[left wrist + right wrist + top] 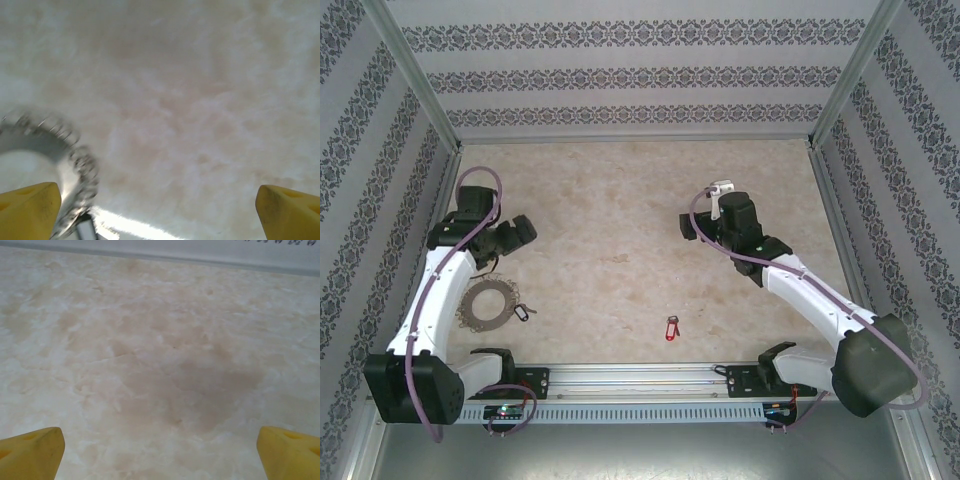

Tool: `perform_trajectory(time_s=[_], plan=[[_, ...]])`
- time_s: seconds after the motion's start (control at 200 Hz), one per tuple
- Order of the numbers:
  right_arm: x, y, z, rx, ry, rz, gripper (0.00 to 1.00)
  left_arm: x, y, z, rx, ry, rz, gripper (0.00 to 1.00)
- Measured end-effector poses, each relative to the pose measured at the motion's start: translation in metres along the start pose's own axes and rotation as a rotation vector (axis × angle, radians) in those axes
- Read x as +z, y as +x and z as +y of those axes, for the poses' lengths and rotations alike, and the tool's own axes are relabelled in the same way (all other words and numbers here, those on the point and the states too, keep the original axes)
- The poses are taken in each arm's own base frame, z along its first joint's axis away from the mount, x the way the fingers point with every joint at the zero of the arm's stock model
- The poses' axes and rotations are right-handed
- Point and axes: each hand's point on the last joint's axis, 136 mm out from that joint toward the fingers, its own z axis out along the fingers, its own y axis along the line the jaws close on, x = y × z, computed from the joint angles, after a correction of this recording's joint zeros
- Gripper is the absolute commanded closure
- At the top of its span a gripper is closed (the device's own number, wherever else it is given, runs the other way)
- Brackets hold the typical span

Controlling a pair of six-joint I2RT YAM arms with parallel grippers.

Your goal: Put the keys on the keyring

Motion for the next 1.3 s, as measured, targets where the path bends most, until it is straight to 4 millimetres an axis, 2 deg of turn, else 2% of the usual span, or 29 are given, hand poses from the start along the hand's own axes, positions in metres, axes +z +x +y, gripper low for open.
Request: perform_trajectory(time_s=[0.29,0.39,0.58,0.799,1.109,1.204,1.304], plan=[[-0.004,-0.004,0.004,0.004,-0.022,0.019,0.02,0.048,0.075,0.051,-0.124,-0.159,0.219,0.00],[-0.012,-0.015,0.006,-0.001,-0.032,-0.005,0.02,0.065,0.087,0.058,-0.170,-0.177,0.260,0.00],[-0.033,-0.041,0.009,-0.004,-0.049,-0.088,0.02,0.087,0.082,0.057,-0.179,-0.189,0.267,0.00],[-0.040,-0.046,0.004,-0.007,-0.038,-0.099,0.02,0.111,0.080,0.056,-0.162,-0.191,0.283,0.00],[-0.057,-0.054,-0.008,-0.034,-0.005,-0.119,0.02,0.115,0.086,0.050,-0.121,-0.196,0.276,0.00],[-0.060,-0.053,-0.016,-0.029,0.015,-0.117,0.02,0.117,0.090,0.035,-0.078,-0.197,0.265,0.00],[-0.062,-0.051,-0.022,-0.023,0.031,-0.106,0.02,0.121,0.096,0.003,-0.025,-0.167,0.270,0.00]])
